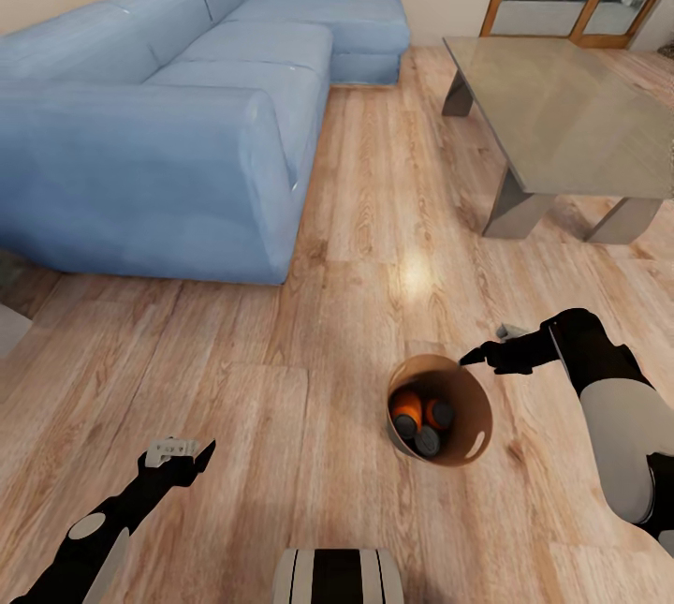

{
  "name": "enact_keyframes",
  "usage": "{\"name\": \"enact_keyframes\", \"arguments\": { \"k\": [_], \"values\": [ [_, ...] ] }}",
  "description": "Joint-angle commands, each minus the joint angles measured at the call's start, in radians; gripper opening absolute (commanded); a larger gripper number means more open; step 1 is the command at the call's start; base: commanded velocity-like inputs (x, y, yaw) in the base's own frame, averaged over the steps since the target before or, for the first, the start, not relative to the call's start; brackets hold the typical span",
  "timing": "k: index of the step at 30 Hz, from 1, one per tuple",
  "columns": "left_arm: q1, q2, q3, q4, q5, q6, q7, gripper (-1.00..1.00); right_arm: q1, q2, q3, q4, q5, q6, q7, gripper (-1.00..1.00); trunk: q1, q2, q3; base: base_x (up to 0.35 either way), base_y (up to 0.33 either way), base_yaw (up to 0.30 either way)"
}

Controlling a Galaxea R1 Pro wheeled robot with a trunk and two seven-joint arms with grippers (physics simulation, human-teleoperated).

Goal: Put the three can of soda from the living room inside the tash can in the kitchen.

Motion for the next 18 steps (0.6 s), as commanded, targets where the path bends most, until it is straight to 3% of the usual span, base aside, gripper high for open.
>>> {"name": "enact_keyframes", "arguments": {
  "k": [1,18],
  "values": [
    [0.0,0.0,0.0,0.0,0.0,0.0,0.0,1.0,0.0,0.0,0.0,0.0,0.0,0.0,0.0,1.0,0.0,0.0,0.004,0.0,0.0,0.0],
    [0.0,0.0,0.0,0.001,0.0,0.0,0.0,1.0,0.027,0.001,-0.001,0.0,0.001,0.0,-0.001,1.0,-0.008,0.004,0.07,0.0,0.0,0.0]
  ]
}}
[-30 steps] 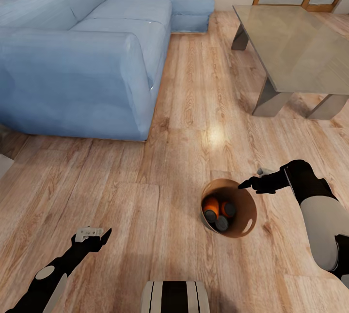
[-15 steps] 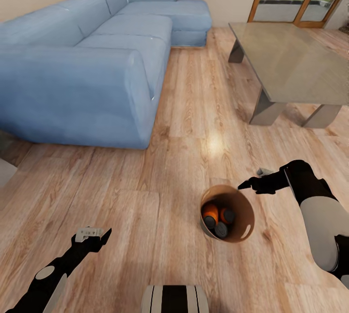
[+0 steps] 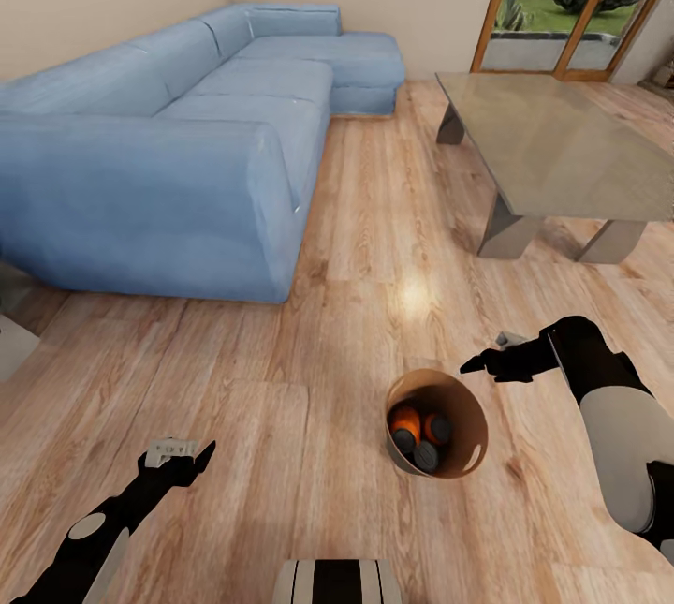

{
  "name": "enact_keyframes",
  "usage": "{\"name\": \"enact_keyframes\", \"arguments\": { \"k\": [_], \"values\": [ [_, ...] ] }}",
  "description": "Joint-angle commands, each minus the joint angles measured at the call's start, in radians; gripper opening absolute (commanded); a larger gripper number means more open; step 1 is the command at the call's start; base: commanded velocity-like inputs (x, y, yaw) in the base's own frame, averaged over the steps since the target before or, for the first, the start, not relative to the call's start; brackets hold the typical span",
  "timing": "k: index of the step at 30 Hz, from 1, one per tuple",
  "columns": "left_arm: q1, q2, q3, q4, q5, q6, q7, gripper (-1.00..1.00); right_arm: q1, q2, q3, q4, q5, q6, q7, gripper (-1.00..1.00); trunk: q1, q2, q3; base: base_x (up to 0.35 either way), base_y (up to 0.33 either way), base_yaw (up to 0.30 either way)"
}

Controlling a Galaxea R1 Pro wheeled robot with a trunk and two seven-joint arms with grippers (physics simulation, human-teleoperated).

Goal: Put the three can of soda from the living room inside the tash can in the kitchen.

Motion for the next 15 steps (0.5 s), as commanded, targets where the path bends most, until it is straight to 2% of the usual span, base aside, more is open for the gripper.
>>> {"name": "enact_keyframes", "arguments": {
  "k": [1,15],
  "values": [
    [0.0,0.0,0.0,0.0,0.0,0.0,0.0,1.0,0.001,0.0,0.0,0.0,0.0,0.0,0.0,1.0,0.0,0.0,0.004,0.0,0.0,0.0],
    [0.0,0.0,0.0,0.0,-0.002,0.0,0.018,1.0,0.007,-0.001,-0.001,-0.001,0.0,0.0,-0.001,1.0,-0.007,0.004,0.058,0.0,0.0,0.0]
  ]
}}
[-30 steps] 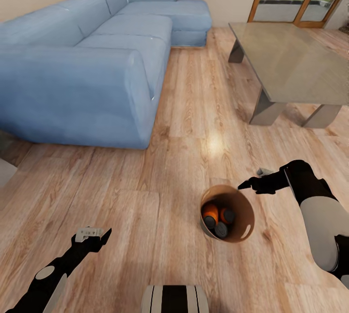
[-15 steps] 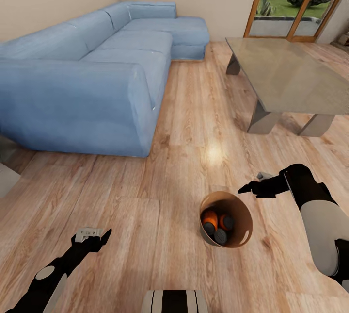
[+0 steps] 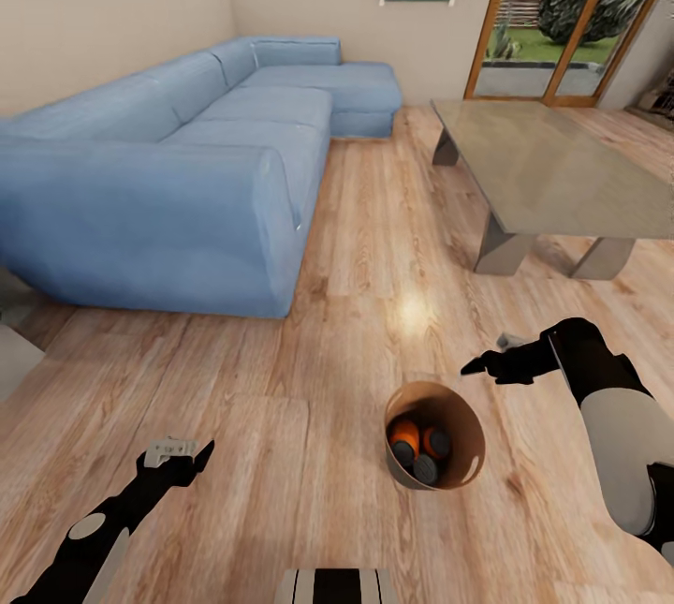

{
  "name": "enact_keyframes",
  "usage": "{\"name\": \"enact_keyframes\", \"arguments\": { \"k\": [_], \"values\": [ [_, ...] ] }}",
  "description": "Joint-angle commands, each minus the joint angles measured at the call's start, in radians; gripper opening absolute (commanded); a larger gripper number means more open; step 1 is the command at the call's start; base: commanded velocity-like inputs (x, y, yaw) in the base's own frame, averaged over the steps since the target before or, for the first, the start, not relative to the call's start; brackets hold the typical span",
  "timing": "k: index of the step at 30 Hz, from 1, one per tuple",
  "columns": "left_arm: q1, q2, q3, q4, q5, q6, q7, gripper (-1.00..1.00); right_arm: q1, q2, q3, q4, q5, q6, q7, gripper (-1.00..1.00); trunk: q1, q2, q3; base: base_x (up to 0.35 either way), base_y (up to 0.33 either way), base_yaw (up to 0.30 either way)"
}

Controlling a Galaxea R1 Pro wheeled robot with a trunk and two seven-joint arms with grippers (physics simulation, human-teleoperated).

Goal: Put the three can of soda from the living room inside the tash can in the kitchen.

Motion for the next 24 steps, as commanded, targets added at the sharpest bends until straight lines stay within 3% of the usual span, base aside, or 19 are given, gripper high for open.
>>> {"name": "enact_keyframes", "arguments": {
  "k": [1,24],
  "values": [
    [0.0,0.0,0.0,0.0,0.0,0.0,0.0,1.0,0.0,0.0,0.0,0.0,0.0,0.0,0.0,1.0,0.0,0.0,0.004,0.0,0.0,0.0],
    [0.0,0.0,0.0,0.041,0.003,0.0,0.009,1.0,0.017,0.0,0.001,0.0,0.002,0.0,-0.009,1.0,-0.011,0.006,0.093,0.0,0.0,0.0]
  ]
}}
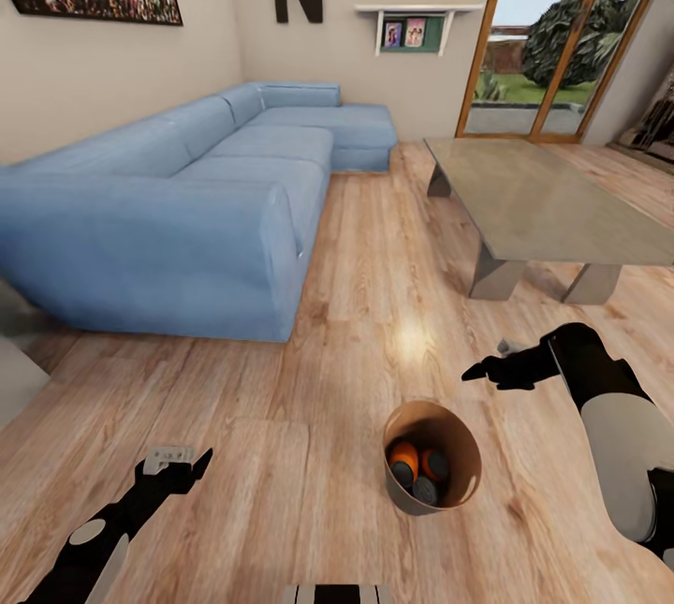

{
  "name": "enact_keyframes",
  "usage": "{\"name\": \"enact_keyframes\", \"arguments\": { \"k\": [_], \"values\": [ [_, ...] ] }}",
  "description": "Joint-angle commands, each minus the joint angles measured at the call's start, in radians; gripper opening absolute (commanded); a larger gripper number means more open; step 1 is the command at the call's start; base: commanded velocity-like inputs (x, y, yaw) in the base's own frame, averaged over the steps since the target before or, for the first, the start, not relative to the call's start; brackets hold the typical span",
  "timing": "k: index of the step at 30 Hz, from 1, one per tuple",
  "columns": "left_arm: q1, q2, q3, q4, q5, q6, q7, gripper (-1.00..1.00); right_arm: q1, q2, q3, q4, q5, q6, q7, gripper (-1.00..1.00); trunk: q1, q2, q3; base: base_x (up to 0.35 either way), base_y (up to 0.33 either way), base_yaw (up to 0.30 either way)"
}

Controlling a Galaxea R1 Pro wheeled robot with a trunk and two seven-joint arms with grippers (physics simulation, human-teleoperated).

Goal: Put the three can of soda from the living room inside the tash can in the kitchen.

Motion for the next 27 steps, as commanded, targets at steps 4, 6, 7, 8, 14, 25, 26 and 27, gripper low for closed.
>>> {"name": "enact_keyframes", "arguments": {
  "k": [4,6,7,8,14,25,26,27],
  "values": [
    [0.0,0.0,0.0,0.002,0.0,0.0,0.011,1.0,0.017,0.0,0.0,0.0,0.001,0.0,0.0,1.0,-0.002,0.001,0.016,0.0,0.0,0.0],
    [0.0,0.0,0.0,0.002,0.0,0.0,0.013,1.0,0.027,0.0,0.0,-0.001,0.001,0.0,0.0,1.0,-0.003,0.001,0.023,0.0,0.0,0.0],
    [0.0,0.0,0.0,0.002,0.0,0.0,0.014,1.0,0.031,-0.001,-0.001,-0.001,0.001,0.0,0.0,1.0,-0.003,0.002,0.027,0.0,0.0,0.0],
    [0.0,0.0,0.001,0.002,0.001,0.0,0.015,1.0,0.036,-0.002,0.0,-0.002,0.002,0.0,0.0,1.0,-0.004,0.002,0.031,0.0,0.0,0.0],
    [0.0,0.0,0.001,0.002,0.002,0.0,0.017,1.0,0.045,-0.006,0.001,-0.005,0.002,0.0,0.0,1.0,-0.006,0.003,0.054,0.0,0.0,0.0],
    [0.0,0.0,0.002,0.002,0.002,0.0,0.019,1.0,0.061,-0.006,0.002,-0.015,0.004,0.0,-0.002,1.0,-0.047,0.078,0.089,0.0,0.0,0.0],
    [0.0,0.0,0.002,0.002,0.002,0.0,0.02,1.0,0.063,-0.006,0.002,-0.015,0.004,0.0,-0.002,1.0,-0.051,0.085,0.092,0.0,0.0,0.0],
    [0.0,0.0,0.002,0.002,0.002,0.0,0.02,1.0,0.063,-0.006,0.002,-0.015,0.005,0.0,-0.002,1.0,-0.055,0.092,0.095,0.0,0.0,0.0]
  ]
}}
